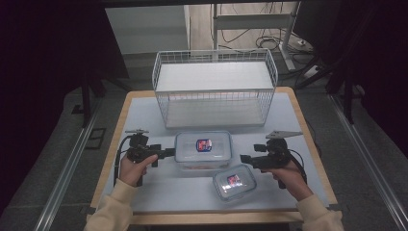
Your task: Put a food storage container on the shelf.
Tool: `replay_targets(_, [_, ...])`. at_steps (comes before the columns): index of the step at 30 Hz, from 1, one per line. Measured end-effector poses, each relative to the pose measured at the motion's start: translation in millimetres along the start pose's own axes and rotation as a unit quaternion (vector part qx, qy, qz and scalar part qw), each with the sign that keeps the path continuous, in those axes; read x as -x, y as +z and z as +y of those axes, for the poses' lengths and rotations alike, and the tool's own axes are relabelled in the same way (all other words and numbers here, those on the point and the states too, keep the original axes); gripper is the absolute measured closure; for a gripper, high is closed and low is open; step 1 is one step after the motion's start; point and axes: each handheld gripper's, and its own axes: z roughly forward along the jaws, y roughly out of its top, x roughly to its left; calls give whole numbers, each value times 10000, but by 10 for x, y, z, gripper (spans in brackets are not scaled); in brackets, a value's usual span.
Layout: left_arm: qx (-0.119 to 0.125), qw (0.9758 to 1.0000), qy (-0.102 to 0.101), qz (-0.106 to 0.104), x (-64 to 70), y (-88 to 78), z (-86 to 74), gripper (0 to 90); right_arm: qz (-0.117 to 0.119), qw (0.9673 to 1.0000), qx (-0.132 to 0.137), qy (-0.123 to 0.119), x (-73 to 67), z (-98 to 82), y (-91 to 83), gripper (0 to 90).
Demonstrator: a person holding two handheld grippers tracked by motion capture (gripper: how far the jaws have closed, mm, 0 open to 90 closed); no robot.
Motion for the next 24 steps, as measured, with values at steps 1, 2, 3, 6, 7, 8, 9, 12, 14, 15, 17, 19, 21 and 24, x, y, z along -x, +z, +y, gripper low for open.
replay_targets(1, [-57,10000,-48,-60,-13,71,15,156,15,10000,-49,-16,0,30,49,146])
replay_targets(2, [-57,10000,-48,-60,-13,71,15,157,51,9999,-94,-11,6,62,99,143])
replay_targets(3, [-95,9999,-94,-103,-18,114,23,157,116,9998,-131,16,21,94,146,139])
replay_targets(6, [-236,9994,-173,-207,-25,250,40,158,233,9994,-199,142,56,157,231,132])
replay_targets(7, [-289,9992,-159,-207,-28,291,44,158,258,9992,-222,190,75,184,267,130])
replay_targets(8, [-331,9989,-217,-256,-41,357,55,158,345,9985,-293,309,112,230,340,121])
replay_targets(9, [-331,9989,-217,-256,-41,357,55,159,345,9985,-293,309,112,230,340,121])
replay_targets(12, [-392,9981,-313,-370,-84,423,79,166,392,9971,-463,461,191,269,477,114])
replay_targets(14, [-391,9980,-315,-385,-91,431,82,168,411,9965,-527,497,211,265,513,114])
replay_targets(15, [-399,9979,-310,-398,-96,436,86,170,465,9958,-575,547,231,258,553,114])
replay_targets(17, [-412,9977,-316,-433,-108,447,94,175,625,9936,-625,700,264,245,622,115])
replay_targets(19, [-436,9976,-300,-443,-114,457,103,178,737,9919,-647,809,290,237,687,118])
replay_targets(21, [-444,9975,-292,-471,-120,464,107,183,787,9909,-676,861,304,235,739,125])
replay_targets(24, [-470,9969,-314,-551,-139,474,106,194,907,9884,-761,951,330,233,815,154])
